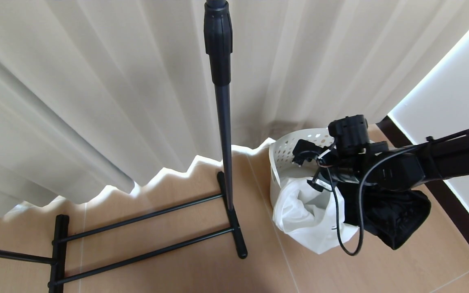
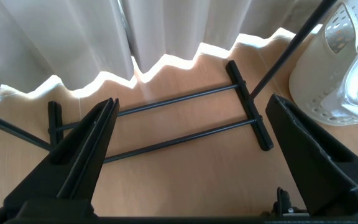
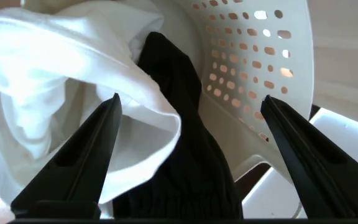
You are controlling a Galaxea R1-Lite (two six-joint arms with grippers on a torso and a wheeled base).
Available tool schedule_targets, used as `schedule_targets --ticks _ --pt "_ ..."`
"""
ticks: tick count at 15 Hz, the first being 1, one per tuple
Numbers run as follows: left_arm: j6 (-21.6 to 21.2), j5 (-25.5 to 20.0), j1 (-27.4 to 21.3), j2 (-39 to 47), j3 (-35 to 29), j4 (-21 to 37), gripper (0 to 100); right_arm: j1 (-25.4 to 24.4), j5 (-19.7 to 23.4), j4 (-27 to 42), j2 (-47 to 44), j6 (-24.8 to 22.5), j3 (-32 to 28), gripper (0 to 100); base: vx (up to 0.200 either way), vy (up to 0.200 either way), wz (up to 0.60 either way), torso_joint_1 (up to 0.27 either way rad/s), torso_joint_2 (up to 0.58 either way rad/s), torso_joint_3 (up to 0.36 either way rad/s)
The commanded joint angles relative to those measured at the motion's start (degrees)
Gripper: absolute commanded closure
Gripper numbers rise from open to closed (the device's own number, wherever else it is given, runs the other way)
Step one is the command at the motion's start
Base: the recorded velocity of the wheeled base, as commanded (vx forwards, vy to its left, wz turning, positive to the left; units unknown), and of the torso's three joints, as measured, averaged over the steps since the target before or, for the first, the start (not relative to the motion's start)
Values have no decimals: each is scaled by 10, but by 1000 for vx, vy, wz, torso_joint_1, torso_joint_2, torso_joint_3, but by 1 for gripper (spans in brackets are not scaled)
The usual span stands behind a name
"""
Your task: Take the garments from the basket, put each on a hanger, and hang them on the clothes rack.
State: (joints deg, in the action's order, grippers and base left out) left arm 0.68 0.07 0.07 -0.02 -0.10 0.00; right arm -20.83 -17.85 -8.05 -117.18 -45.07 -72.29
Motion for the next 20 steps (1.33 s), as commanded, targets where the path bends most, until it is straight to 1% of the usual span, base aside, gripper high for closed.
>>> schedule_targets --ticks 1,2,3,4,7,9,12,14,15,16,18,20 --pt "0 0 0 0 0 0 0 -1 -4 1 -56 -1 -28 0 0 0 0 0 0 0" --pt "0 0 0 0 0 0 0 -1 -4 2 -57 -3 -26 0 0 0 0 0 0 0" --pt "0 0 0 0 0 0 0 2 -4 1 -61 -20 -25 0 0 0 0 0 0 0" --pt "0 0 0 0 0 0 0 4 -4 -6 -79 -26 -28 0 0 0 0 0 0 0" --pt "0 0 0 0 0 0 0 12 -22 -6 -97 -26 -46 0 0 0 0 0 0 0" --pt "0 0 0 0 0 0 0 22 -23 -7 -94 -27 -47 0 0 0 0 0 0 0" --pt "0 0 0 0 0 0 0 23 -24 -8 -107 -21 -63 0 0 0 0 0 0 0" --pt "0 0 0 0 0 0 0 23 -25 -47 -118 -15 -70 0 0 0 0 0 0 0" --pt "0 0 0 0 0 0 0 23 -25 -50 -118 -15 -69 0 0 0 0 0 0 0" --pt "0 0 0 0 0 0 0 23 -25 -51 -116 -12 -68 100 0 0 0 0 0 0" --pt "0 0 0 0 0 0 0 23 -24 -47 -113 12 -65 100 0 0 0 0 0 0" --pt "0 0 0 0 0 0 0 21 -22 -45 -90 41 -41 100 0 0 0 0 0 0"
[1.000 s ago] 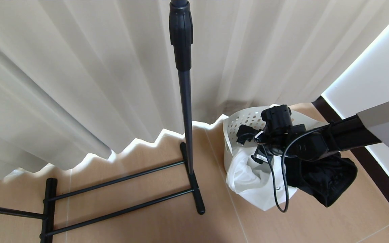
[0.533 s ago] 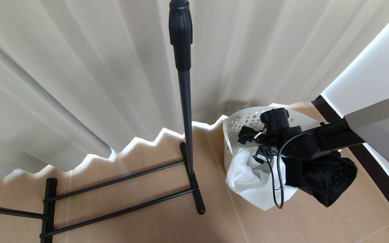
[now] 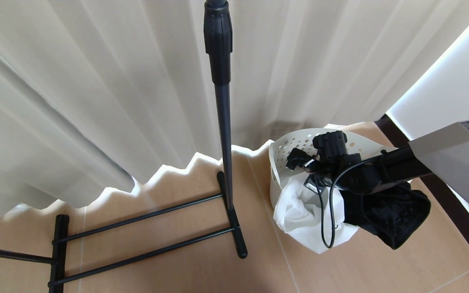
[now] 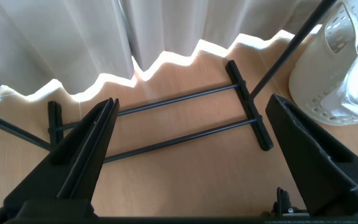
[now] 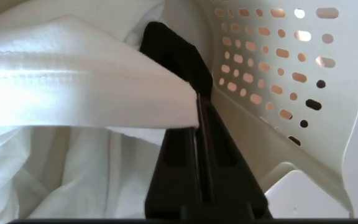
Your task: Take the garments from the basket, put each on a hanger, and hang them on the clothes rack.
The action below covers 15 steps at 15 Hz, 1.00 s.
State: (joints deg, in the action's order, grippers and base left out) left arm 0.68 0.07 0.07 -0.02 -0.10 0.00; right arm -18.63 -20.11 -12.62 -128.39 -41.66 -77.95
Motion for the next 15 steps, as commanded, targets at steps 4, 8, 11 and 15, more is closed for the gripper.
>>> schedule_targets --ticks 4,8,11,15 --pt "0 0 0 0 0 0 0 -4 14 1 144 116 99 100 0 0 0 0 0 0" --pt "0 0 0 0 0 0 0 -65 45 -2 338 255 220 100 0 0 0 0 0 0" --pt "0 0 0 0 0 0 0 -115 47 -7 475 282 302 100 0 0 0 0 0 0" --pt "0 -1 0 0 0 0 0 -139 93 -13 620 283 421 100 0 0 0 0 0 0"
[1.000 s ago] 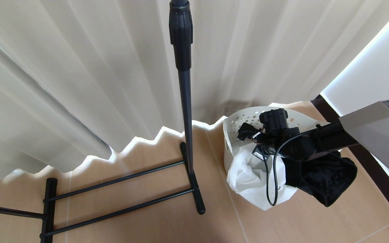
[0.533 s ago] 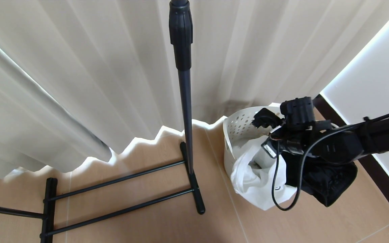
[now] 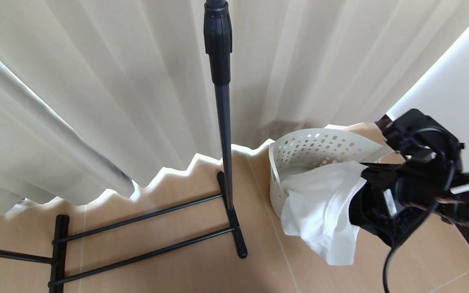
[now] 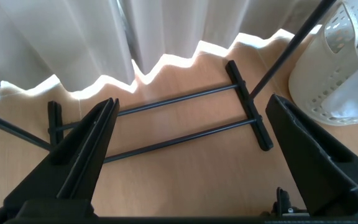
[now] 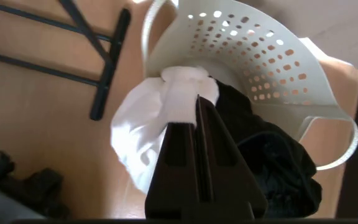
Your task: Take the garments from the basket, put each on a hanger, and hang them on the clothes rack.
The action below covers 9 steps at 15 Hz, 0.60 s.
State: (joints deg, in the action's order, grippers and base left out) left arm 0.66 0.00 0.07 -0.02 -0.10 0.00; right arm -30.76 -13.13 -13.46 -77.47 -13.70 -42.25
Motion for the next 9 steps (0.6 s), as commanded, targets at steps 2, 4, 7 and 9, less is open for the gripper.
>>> schedule_targets --ticks 2,4,7,9 --pt "2 -1 -2 1 -1 1 0 -17 55 -29 129 0 92 100 0 0 0 0 0 0" --pt "1 -1 -2 0 -1 1 0 -15 58 -40 125 1 94 100 0 0 0 -4 1 50" --pt "1 -1 -2 1 -1 1 0 -7 57 -51 95 3 99 100 0 0 0 4 7 173" --pt "1 -1 -2 1 -1 1 0 -4 57 -86 72 3 103 100 0 0 0 -7 5 198"
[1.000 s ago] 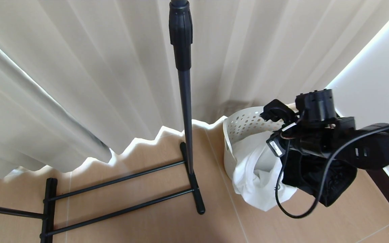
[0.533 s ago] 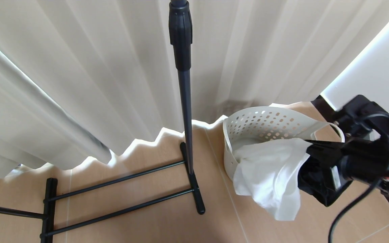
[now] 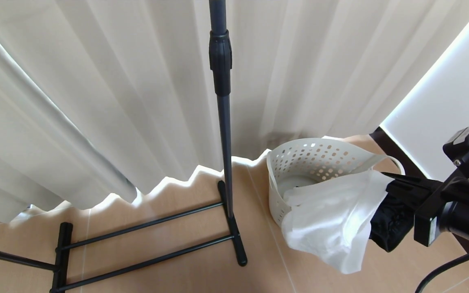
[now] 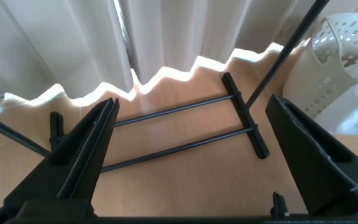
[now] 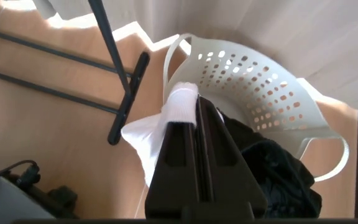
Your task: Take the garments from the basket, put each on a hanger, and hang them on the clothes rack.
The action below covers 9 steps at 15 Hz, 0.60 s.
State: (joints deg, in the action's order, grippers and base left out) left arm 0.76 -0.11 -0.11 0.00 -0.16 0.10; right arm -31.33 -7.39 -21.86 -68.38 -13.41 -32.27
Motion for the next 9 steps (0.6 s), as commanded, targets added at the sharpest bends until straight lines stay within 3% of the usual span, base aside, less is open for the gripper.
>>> schedule_targets --ticks 1,9 --pt "0 0 0 1 0 0 0 5 -1 -15 -23 -1 15 100 0 0 0 2 -2 193" --pt "0 0 0 1 0 0 0 33 -1 -19 -11 -3 26 100 0 0 0 -1 4 204"
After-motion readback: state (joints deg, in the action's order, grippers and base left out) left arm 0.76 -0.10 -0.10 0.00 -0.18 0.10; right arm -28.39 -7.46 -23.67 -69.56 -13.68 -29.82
